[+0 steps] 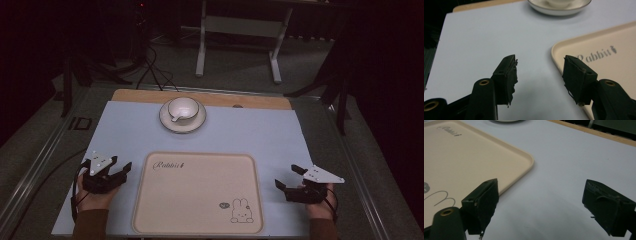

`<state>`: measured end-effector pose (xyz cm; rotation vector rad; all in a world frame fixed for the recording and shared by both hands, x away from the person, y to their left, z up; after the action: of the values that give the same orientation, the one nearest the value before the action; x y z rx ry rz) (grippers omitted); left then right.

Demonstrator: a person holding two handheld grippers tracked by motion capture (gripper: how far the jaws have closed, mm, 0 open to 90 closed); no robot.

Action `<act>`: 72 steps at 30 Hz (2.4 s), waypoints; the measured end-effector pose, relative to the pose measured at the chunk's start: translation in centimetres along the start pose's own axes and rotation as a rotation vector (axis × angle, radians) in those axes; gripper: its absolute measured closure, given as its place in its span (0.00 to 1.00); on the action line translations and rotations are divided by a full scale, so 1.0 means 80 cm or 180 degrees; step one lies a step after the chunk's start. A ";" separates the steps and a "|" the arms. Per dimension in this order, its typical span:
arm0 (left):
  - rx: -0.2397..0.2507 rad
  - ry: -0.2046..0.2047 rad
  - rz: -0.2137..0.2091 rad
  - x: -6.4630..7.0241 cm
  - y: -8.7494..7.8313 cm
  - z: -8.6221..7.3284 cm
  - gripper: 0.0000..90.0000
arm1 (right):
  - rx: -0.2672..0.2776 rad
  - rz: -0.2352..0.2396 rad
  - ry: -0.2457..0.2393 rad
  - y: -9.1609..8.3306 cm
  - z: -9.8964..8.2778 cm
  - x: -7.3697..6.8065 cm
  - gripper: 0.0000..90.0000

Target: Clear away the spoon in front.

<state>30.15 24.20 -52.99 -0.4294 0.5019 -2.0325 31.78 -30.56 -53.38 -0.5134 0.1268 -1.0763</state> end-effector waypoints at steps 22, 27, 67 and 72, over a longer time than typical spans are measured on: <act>0.0044 -0.0088 -0.0128 0.012 0.012 0.015 0.45 | -0.0014 -0.0051 -0.0096 0.007 -0.002 -0.004 0.15; 0.0043 -0.0007 -0.0189 0.022 0.014 0.025 0.45 | 0.0026 -0.0051 -0.0089 0.006 0.000 -0.005 0.15; 0.0372 0.0147 -0.0230 0.036 0.045 0.127 0.47 | 0.0054 -0.0048 -0.0137 0.007 0.000 -0.008 0.15; 0.0336 0.0177 -0.0250 0.038 0.057 0.134 0.47 | 0.0071 -0.0044 -0.0137 0.007 0.001 -0.008 0.15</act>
<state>37.28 17.62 -45.91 -0.3343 0.4147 -2.1405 31.92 -29.79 -53.66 -0.5179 0.0734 -1.0784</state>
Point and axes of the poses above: each handheld gripper's, and its own axes: y roughly forward along the jaws, z roughly out of its top, x roughly to its right, the point moved 6 cm from there along y, roughly forward along the jaws, and after that the axes turned 13 degrees about -z, right-handed, at the moved point
